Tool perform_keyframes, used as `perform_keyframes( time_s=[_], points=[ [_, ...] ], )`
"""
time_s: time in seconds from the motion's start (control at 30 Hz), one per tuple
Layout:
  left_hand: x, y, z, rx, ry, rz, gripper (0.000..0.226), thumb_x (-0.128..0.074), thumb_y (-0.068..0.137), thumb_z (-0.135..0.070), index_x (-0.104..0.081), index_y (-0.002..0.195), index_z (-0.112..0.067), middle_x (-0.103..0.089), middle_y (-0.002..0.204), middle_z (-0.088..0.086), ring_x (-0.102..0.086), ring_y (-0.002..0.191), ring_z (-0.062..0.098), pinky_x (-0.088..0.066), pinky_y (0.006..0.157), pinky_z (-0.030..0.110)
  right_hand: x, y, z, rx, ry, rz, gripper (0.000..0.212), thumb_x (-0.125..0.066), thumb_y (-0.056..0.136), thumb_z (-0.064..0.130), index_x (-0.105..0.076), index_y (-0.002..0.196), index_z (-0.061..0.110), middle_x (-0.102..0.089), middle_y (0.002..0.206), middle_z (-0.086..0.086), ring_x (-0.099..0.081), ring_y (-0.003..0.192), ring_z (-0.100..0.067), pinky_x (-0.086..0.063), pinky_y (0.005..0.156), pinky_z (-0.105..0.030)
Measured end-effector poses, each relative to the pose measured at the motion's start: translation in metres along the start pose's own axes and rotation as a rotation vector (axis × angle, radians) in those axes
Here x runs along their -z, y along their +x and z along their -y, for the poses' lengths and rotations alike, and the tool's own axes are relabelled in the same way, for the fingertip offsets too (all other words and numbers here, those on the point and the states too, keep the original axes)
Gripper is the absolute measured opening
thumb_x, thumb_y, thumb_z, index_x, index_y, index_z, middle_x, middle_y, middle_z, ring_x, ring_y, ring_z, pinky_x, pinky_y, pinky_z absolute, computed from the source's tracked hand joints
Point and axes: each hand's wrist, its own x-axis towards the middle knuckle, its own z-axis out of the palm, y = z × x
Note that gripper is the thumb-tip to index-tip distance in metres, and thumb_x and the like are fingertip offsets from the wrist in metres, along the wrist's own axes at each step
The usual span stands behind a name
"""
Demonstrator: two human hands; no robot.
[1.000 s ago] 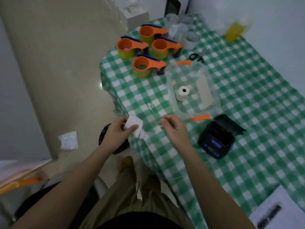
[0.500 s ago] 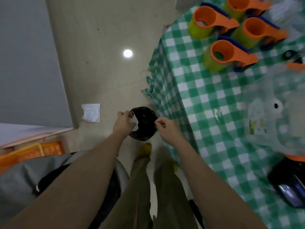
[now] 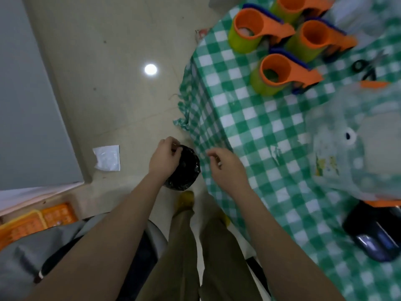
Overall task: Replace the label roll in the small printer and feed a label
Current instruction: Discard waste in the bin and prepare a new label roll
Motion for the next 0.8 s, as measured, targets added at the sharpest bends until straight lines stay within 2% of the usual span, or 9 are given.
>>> perform_keyframes(
  time_s=[0.07, 0.2, 0.27, 0.37, 0.43, 0.53, 0.6, 0.7, 0.8],
  points=[
    [0.012, -0.009, -0.043, -0.118, -0.01, -0.05, 0.02, -0.047, 0.093, -0.026, -0.054, 0.105, -0.012, -0.056, 0.1, 0.007, -0.055, 0.071, 0.016, -0.047, 0.058, 0.022, 0.035, -0.017, -0.001, 0.063, -0.039, -0.17, 0.02, -0.046, 0.092, 0.011, -0.063, 0.102, 0.007, -0.066, 0.098, -0.01, -0.058, 0.087, -0.021, -0.05, 0.075, -0.032],
    [0.017, -0.028, -0.132, -0.403, -0.043, -0.078, 0.018, -0.046, 0.094, -0.025, -0.055, 0.102, -0.011, -0.054, 0.088, 0.003, -0.052, 0.07, 0.016, -0.045, 0.062, 0.031, 0.116, -0.042, -0.017, 0.086, -0.148, -0.504, 0.02, -0.048, 0.088, 0.007, -0.065, 0.098, 0.005, -0.068, 0.092, -0.011, -0.058, 0.085, -0.021, -0.04, 0.072, -0.019],
    [0.006, -0.033, -0.173, -0.505, -0.039, -0.041, 0.018, -0.046, 0.094, -0.026, -0.054, 0.103, -0.011, -0.052, 0.088, 0.001, -0.05, 0.067, 0.015, -0.039, 0.058, 0.026, 0.156, -0.046, -0.031, 0.067, -0.176, -0.652, 0.021, -0.047, 0.086, 0.006, -0.065, 0.095, 0.003, -0.068, 0.09, -0.014, -0.056, 0.085, -0.021, -0.039, 0.072, -0.02],
    [-0.018, -0.04, -0.227, -0.612, 0.008, 0.045, 0.02, -0.045, 0.095, -0.026, -0.052, 0.107, -0.011, -0.052, 0.091, 0.003, -0.049, 0.069, 0.017, -0.041, 0.062, 0.031, 0.209, -0.041, -0.064, -0.063, -0.191, -0.761, 0.021, -0.047, 0.084, 0.005, -0.064, 0.096, 0.004, -0.066, 0.096, -0.017, -0.058, 0.091, -0.03, -0.039, 0.077, -0.027],
    [-0.037, -0.043, -0.254, -0.666, 0.051, 0.103, 0.021, -0.046, 0.094, -0.024, -0.052, 0.109, -0.012, -0.056, 0.097, 0.009, -0.052, 0.075, 0.021, -0.047, 0.066, 0.04, 0.238, -0.026, -0.097, -0.234, -0.188, -0.608, 0.028, -0.053, 0.082, 0.004, -0.06, 0.109, 0.009, -0.059, 0.114, -0.016, -0.053, 0.106, -0.035, -0.04, 0.088, -0.035],
    [-0.062, -0.047, -0.283, -0.73, 0.102, 0.127, 0.02, -0.048, 0.092, -0.022, -0.052, 0.109, -0.011, -0.059, 0.1, 0.012, -0.057, 0.084, 0.026, -0.051, 0.071, 0.048, 0.259, 0.002, -0.144, -0.409, -0.325, -0.054, 0.062, -0.067, 0.078, 0.016, -0.04, 0.134, 0.022, -0.033, 0.144, -0.014, -0.038, 0.126, -0.038, -0.038, 0.101, -0.045],
    [-0.077, -0.05, -0.297, -0.749, 0.121, 0.132, 0.02, -0.047, 0.092, -0.021, -0.052, 0.11, -0.012, -0.059, 0.101, 0.011, -0.058, 0.086, 0.026, -0.051, 0.072, 0.047, 0.257, 0.013, -0.162, -0.411, -0.356, 0.139, 0.071, -0.069, 0.077, 0.016, -0.034, 0.138, 0.025, -0.028, 0.147, -0.013, -0.041, 0.125, -0.038, -0.042, 0.1, -0.045],
    [-0.094, -0.056, -0.313, -0.769, 0.166, 0.131, 0.02, -0.047, 0.092, -0.019, -0.054, 0.11, -0.012, -0.059, 0.104, 0.01, -0.059, 0.09, 0.025, -0.051, 0.075, 0.044, 0.251, 0.018, -0.176, -0.32, -0.299, 0.131, 0.061, -0.069, 0.077, 0.011, -0.042, 0.131, 0.019, -0.042, 0.133, -0.017, -0.051, 0.111, -0.038, -0.046, 0.091, -0.042],
    [-0.105, -0.057, -0.322, -0.774, 0.185, 0.121, 0.021, -0.05, 0.091, -0.018, -0.056, 0.109, -0.01, -0.059, 0.108, 0.012, -0.058, 0.096, 0.028, -0.05, 0.081, 0.04, 0.263, 0.008, -0.17, -0.267, -0.193, -0.04, 0.048, -0.071, 0.077, 0.022, -0.051, 0.119, 0.013, -0.056, 0.119, -0.013, -0.056, 0.104, -0.031, -0.047, 0.079, -0.036]
  ],
)
